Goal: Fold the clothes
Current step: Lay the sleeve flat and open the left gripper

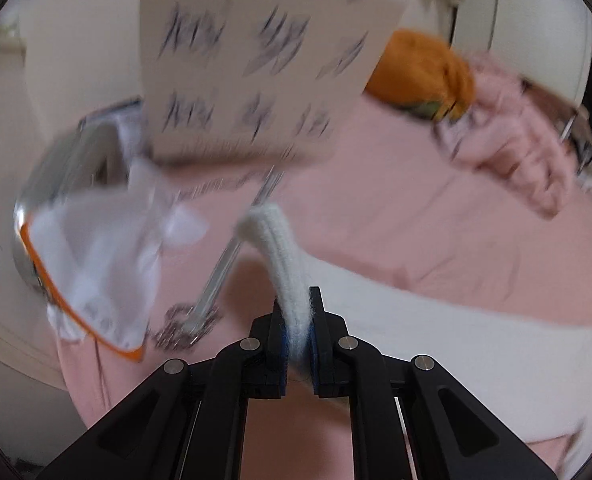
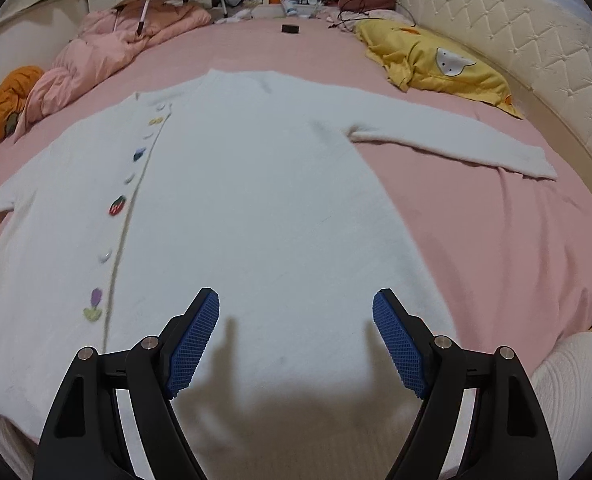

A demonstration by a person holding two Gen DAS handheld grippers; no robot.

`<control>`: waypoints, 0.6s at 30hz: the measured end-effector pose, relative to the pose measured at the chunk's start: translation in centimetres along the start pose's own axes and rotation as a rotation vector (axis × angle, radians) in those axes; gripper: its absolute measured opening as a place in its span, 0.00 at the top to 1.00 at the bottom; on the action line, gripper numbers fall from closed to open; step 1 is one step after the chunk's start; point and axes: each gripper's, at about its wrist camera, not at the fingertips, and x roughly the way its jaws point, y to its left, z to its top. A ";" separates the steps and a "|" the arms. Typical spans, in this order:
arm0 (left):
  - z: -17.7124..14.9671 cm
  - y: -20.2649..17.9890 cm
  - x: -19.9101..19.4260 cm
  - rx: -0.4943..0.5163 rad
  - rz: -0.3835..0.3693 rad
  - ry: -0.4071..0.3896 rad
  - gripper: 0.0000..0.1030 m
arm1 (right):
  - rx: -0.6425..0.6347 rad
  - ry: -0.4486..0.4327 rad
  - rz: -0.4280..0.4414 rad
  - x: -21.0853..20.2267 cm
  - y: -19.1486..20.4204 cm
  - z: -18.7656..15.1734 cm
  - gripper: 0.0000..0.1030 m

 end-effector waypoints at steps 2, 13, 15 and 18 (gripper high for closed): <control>-1.4 -0.5 1.5 0.068 0.038 0.046 0.87 | -0.007 0.010 -0.002 0.0 0.4 0.0 0.23; 0.4 -5.2 -7.1 0.032 0.214 -0.153 0.11 | -0.039 -0.023 -0.031 0.4 1.0 1.9 0.23; 0.3 -10.3 -7.6 0.135 0.022 -0.103 0.00 | -0.072 -0.031 0.005 1.1 2.3 3.2 0.23; -2.2 -19.4 -5.6 0.298 -0.306 0.099 0.00 | -0.107 -0.025 0.081 2.8 4.5 4.8 0.23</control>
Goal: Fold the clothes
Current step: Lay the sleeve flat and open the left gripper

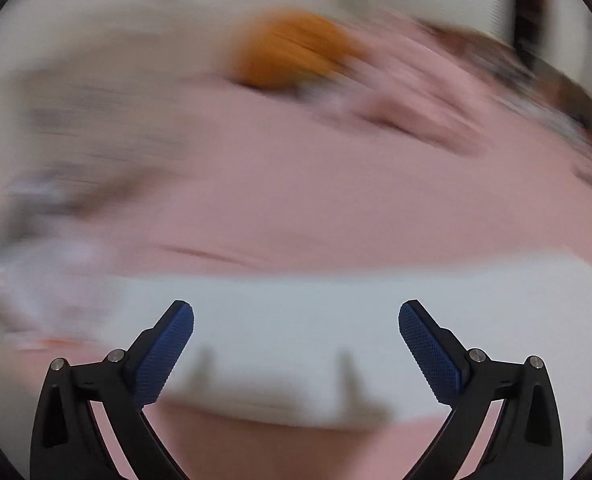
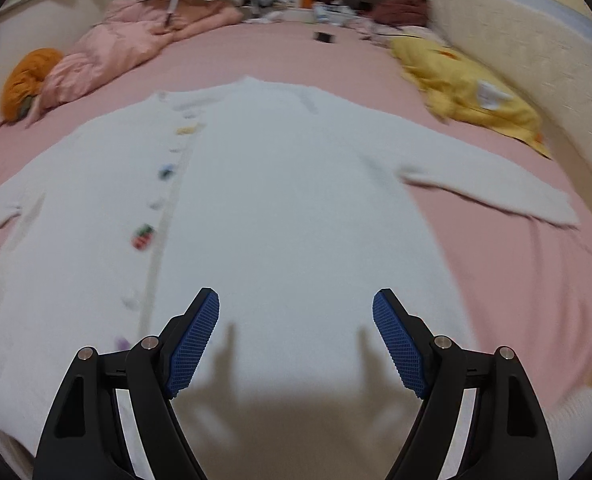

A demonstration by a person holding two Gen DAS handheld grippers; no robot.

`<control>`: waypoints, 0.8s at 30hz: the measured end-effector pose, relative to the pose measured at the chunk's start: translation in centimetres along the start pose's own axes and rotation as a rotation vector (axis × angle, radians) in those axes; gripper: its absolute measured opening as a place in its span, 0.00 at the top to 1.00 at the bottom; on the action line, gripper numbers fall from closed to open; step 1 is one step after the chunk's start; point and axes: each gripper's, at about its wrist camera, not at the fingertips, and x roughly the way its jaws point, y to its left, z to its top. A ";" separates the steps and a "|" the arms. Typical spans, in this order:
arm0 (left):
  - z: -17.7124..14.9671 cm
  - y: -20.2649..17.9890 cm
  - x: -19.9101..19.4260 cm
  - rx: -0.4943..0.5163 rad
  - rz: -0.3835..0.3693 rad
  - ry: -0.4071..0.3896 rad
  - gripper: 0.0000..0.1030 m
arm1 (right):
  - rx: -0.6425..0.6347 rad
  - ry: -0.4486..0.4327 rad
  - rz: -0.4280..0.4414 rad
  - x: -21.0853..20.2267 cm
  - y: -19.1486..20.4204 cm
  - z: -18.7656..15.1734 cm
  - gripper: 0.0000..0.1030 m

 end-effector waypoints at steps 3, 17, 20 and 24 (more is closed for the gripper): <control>-1.6 -4.9 4.7 0.125 0.047 0.093 0.00 | -0.023 0.022 0.031 2.6 1.2 0.7 0.23; -1.7 4.9 5.7 -0.036 0.207 0.151 0.00 | 0.124 0.034 -0.020 3.2 -9.5 -2.2 0.22; -2.3 3.6 2.8 -0.047 0.348 0.104 0.01 | 0.149 -0.010 -0.081 0.7 -9.6 -1.8 0.22; -4.0 -1.5 -3.7 0.039 0.235 0.035 0.01 | 0.165 -0.081 -0.136 -3.4 -9.0 -1.3 0.22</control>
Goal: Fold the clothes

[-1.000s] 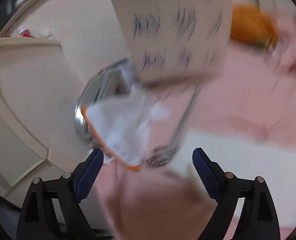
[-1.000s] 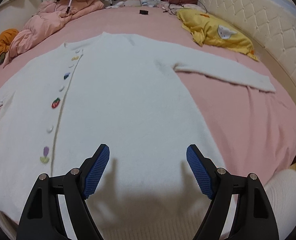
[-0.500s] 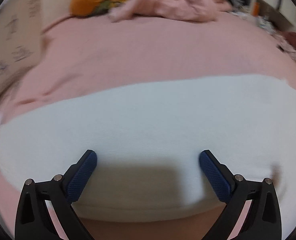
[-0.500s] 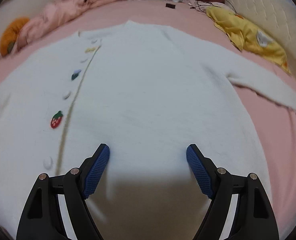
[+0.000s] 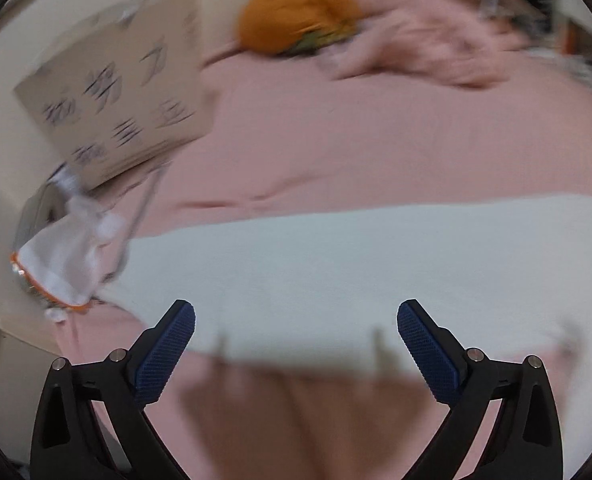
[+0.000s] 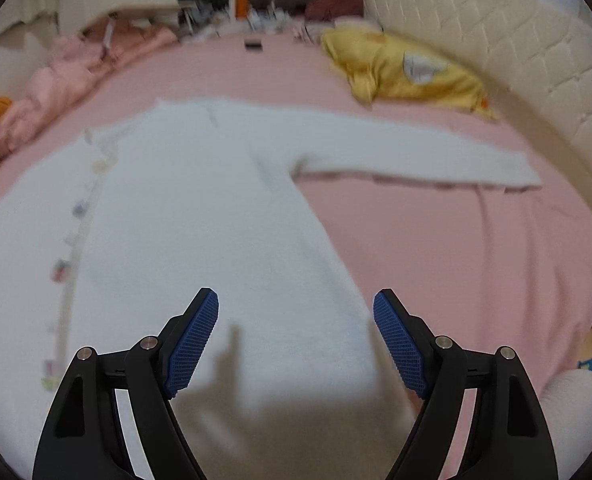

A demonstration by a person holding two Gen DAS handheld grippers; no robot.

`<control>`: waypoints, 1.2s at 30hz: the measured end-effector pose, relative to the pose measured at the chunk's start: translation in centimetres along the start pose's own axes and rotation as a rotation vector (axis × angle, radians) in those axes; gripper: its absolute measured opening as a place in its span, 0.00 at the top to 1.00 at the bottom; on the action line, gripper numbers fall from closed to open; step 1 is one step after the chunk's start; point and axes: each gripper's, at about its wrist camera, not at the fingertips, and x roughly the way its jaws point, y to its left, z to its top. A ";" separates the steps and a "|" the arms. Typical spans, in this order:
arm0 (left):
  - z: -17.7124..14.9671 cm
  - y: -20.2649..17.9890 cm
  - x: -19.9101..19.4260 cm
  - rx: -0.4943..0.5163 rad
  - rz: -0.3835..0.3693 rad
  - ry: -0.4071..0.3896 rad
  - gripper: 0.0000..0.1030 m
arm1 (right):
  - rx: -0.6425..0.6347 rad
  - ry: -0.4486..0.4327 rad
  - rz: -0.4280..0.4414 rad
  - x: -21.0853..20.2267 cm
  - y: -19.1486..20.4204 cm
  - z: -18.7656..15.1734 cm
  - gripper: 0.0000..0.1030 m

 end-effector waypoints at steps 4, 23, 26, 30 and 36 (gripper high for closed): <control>-4.2 -6.3 -6.5 0.130 -0.182 0.029 0.01 | -0.026 0.000 0.070 -4.3 2.0 -0.7 0.22; -23.1 -18.6 -18.3 0.339 -0.359 -0.002 0.01 | -0.083 0.062 0.165 -10.7 4.6 -7.2 0.22; -23.4 -18.5 -18.0 0.352 -0.353 0.011 0.01 | -0.093 0.046 0.168 -11.3 4.7 -7.2 0.22; -23.6 -17.7 -17.9 0.324 -0.364 0.017 0.01 | -0.097 0.044 0.176 -11.5 4.7 -7.3 0.22; -23.4 -17.9 -17.0 0.314 -0.366 0.046 0.01 | -0.101 0.044 0.178 -11.6 4.9 -7.2 0.22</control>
